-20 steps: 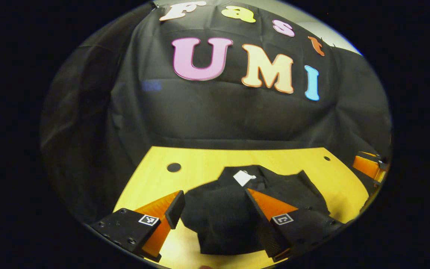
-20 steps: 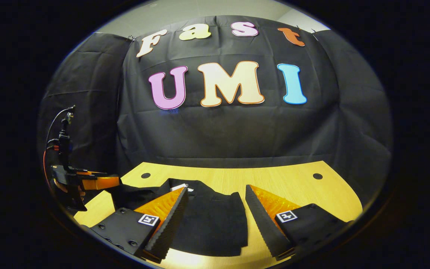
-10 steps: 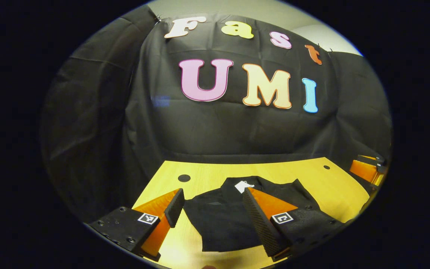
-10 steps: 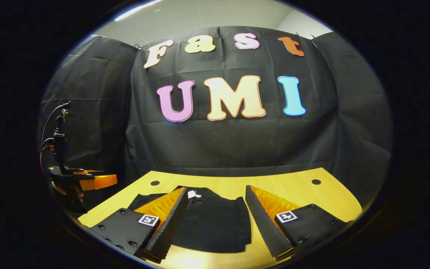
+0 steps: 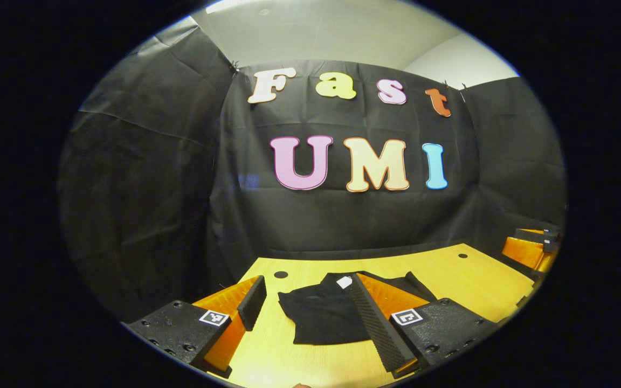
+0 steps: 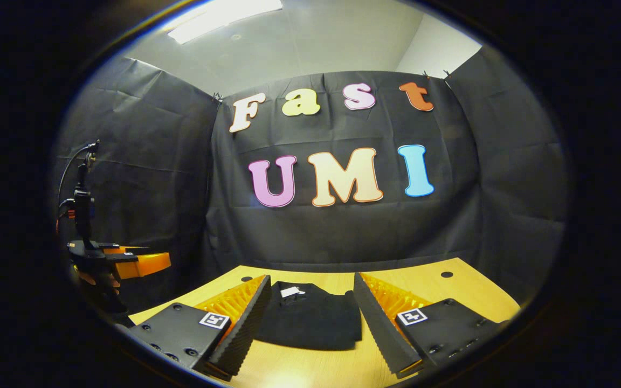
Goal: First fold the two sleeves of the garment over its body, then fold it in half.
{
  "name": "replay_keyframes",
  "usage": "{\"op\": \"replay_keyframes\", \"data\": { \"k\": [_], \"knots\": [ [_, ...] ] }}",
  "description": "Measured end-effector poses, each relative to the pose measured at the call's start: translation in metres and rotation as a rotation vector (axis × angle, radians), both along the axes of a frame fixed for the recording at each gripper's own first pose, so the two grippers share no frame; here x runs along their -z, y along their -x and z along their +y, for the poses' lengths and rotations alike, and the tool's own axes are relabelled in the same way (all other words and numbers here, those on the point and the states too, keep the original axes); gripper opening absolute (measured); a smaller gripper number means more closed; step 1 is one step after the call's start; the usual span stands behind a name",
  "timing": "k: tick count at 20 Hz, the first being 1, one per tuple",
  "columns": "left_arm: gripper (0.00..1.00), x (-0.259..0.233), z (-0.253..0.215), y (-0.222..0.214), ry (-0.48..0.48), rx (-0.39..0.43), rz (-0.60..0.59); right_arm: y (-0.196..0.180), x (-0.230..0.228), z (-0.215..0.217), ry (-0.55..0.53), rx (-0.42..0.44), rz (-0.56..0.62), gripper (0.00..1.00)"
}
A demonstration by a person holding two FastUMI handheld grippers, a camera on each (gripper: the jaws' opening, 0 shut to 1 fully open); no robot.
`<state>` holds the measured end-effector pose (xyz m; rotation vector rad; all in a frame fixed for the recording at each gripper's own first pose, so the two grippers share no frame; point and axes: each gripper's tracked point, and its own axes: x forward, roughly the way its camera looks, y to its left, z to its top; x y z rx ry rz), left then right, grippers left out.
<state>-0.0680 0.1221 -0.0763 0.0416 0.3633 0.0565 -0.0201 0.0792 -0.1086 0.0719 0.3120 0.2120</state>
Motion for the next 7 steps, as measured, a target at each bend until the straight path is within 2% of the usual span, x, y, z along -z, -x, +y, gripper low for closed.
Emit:
{"op": "replay_keyframes", "data": {
  "k": [7],
  "knots": [
    [0.93, -0.030, -0.012, 0.027, -0.010, -0.001, -0.041, 0.037, -0.018, -0.010, -0.015, 0.009, -0.022, 0.96]
  ]
}}
